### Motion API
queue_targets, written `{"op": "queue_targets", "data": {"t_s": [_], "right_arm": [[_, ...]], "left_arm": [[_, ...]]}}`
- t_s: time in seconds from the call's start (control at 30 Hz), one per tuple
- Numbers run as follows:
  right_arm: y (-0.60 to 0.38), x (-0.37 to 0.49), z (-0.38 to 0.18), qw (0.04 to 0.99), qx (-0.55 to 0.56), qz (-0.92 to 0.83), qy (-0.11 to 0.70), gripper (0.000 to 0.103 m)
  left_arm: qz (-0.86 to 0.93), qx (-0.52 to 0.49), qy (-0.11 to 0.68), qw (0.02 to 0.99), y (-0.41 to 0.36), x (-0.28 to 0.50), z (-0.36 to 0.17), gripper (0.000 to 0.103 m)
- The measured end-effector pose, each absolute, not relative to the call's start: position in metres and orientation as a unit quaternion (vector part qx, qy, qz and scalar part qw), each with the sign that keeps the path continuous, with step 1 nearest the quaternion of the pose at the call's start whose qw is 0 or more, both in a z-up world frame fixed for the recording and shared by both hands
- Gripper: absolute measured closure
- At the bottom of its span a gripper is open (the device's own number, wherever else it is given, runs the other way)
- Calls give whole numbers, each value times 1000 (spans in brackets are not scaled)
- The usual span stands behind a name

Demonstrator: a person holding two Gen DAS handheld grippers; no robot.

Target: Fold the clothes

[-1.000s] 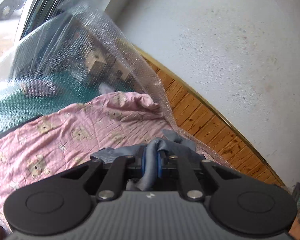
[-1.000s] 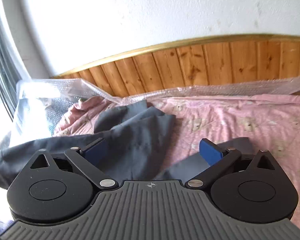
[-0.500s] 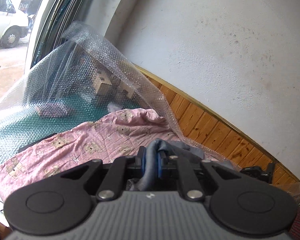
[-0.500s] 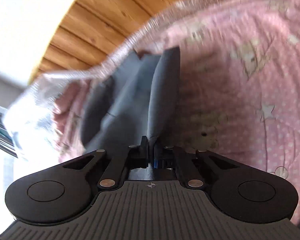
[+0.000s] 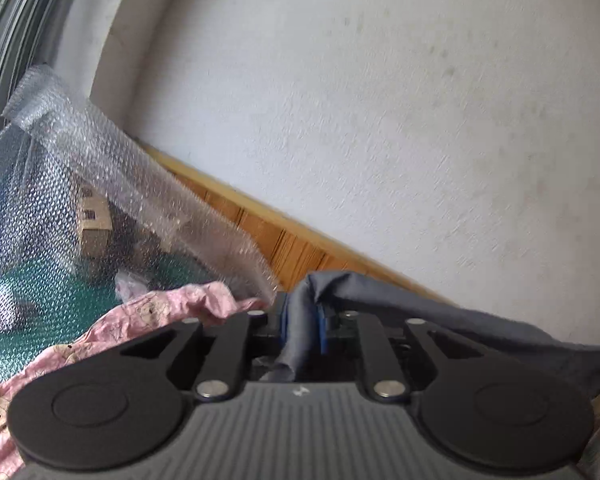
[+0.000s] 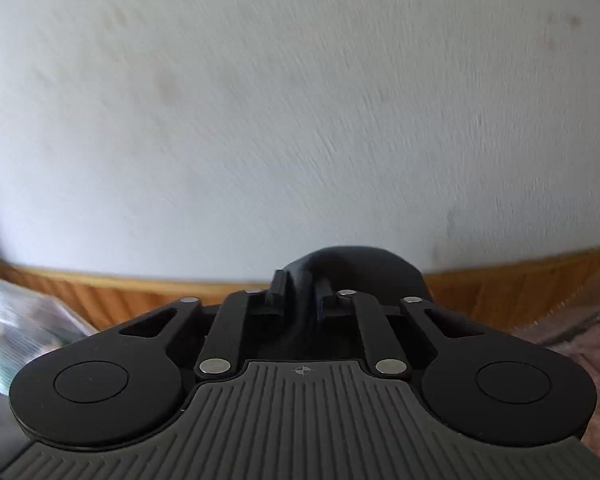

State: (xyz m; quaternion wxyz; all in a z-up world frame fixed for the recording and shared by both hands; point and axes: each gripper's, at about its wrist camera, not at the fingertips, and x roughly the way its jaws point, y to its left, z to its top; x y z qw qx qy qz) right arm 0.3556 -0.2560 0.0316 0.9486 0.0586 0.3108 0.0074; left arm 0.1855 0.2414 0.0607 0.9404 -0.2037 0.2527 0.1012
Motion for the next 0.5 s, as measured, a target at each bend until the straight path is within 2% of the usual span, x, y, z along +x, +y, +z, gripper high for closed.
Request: {"op": "queue_targets", "data": {"t_s": [0.03,0.07,0.1,0.13,0.17,0.2,0.23,0.27,0.33,0.4,0.5], "right_arm": [[-272,368,3,931,82,-26,354,49],[-289,379,-25,910,104,-59,396,56],[-303,361,-38,912,138,-52,383,52],[-316,338,-49,915,173,-41,362,30],[-326,315,-61,915,188,-25,356,7],[-335,291,-80,912,185,-19,365,5],[-344,266,-100,909,180,-16,376,5],[-354,244,-123,900,178,-18,397,6],[-373,205,-164,877,196,-40,437,8],[-388,176,-194,861,222,-47,455,8],[-396,156,-209,850,275,-29,447,7]], "left_arm": [[96,-200,285,932,234,200,43,83],[87,-197,304,928,225,203,26,78],[73,-195,301,930,217,192,17,77],[59,-194,298,933,209,180,7,75],[52,-192,296,934,202,166,-3,65],[56,-191,295,935,198,148,-11,57],[64,-190,296,934,194,129,-21,43],[75,-195,303,930,192,111,-34,35],[88,-221,333,912,191,85,-65,28],[84,-267,368,887,190,76,-101,27],[73,-329,408,848,186,71,-152,27]]}}
